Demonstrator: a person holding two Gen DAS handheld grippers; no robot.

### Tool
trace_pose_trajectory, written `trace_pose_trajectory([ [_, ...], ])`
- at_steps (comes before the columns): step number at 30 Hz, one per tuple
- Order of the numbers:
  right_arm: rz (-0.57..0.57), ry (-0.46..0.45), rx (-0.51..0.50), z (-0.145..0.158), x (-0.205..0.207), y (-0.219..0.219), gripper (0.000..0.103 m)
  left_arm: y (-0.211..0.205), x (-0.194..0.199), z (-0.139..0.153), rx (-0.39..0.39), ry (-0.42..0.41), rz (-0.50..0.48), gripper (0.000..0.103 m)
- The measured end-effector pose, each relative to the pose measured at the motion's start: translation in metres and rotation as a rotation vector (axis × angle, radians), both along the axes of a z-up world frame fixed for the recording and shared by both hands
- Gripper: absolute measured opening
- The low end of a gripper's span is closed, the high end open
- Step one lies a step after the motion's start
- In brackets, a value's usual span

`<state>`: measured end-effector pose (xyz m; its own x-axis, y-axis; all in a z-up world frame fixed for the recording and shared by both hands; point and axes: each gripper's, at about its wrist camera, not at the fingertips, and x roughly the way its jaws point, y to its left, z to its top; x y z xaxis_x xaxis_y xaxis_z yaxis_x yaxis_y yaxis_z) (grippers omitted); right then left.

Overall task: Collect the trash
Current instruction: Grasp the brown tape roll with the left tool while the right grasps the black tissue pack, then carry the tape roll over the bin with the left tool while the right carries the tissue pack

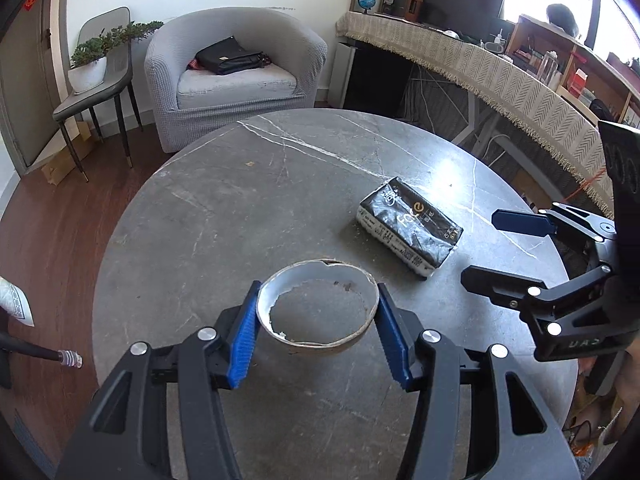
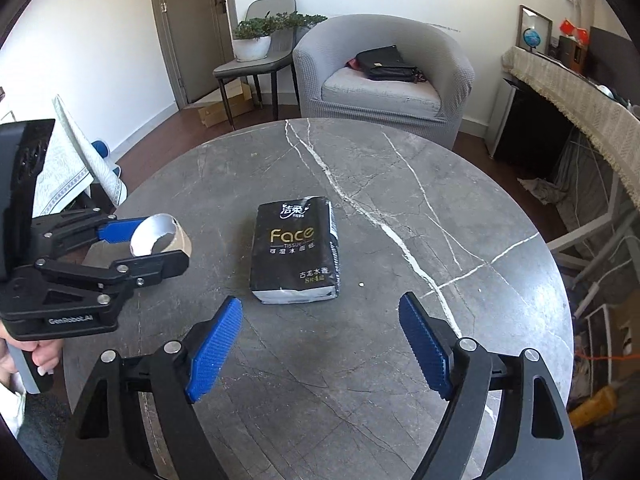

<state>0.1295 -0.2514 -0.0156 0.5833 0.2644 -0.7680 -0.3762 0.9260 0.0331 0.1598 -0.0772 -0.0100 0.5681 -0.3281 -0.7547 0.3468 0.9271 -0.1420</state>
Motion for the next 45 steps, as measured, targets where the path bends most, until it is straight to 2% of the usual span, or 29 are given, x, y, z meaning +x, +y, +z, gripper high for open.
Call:
trace_pose_trajectory([
  [11, 0.013, 0.002, -0.083, -0.008, 0.015, 0.026, 0.082, 0.038, -0.013, 0.013, -0.019, -0.017, 0.057, 0.057],
  [23, -0.03, 0.022, -0.11, -0.017, 0.036, 0.048, 0.081, 0.09, -0.024, 0.003, -0.023, 0.001, 0.099, 0.057],
  [25, -0.038, 0.031, -0.086, -0.016, 0.039, 0.048, 0.066, 0.102, -0.025, 0.003, -0.03, 0.002, 0.116, 0.058],
  [28, -0.04, 0.044, -0.047, -0.015, 0.041, 0.051, 0.052, 0.116, -0.027, 0.004, -0.039, 0.007, 0.136, 0.058],
  [30, -0.044, 0.039, -0.047, -0.014, 0.042, 0.056, 0.051, 0.124, -0.029, 0.004, -0.032, 0.004, 0.15, 0.058],
  [35, -0.009, 0.015, 0.053, 0.002, 0.037, 0.072, 0.05, 0.146, -0.037, 0.005, -0.028, 0.006, 0.18, 0.058],
  [41, 0.082, -0.012, 0.111, 0.019, 0.024, 0.111, 0.05, 0.17, -0.053, 0.002, 0.015, 0.007, 0.23, 0.058],
  [45, 0.14, 0.006, 0.173, 0.02, 0.016, 0.131, 0.05, 0.186, -0.067, -0.009, 0.033, 0.036, 0.262, 0.058],
])
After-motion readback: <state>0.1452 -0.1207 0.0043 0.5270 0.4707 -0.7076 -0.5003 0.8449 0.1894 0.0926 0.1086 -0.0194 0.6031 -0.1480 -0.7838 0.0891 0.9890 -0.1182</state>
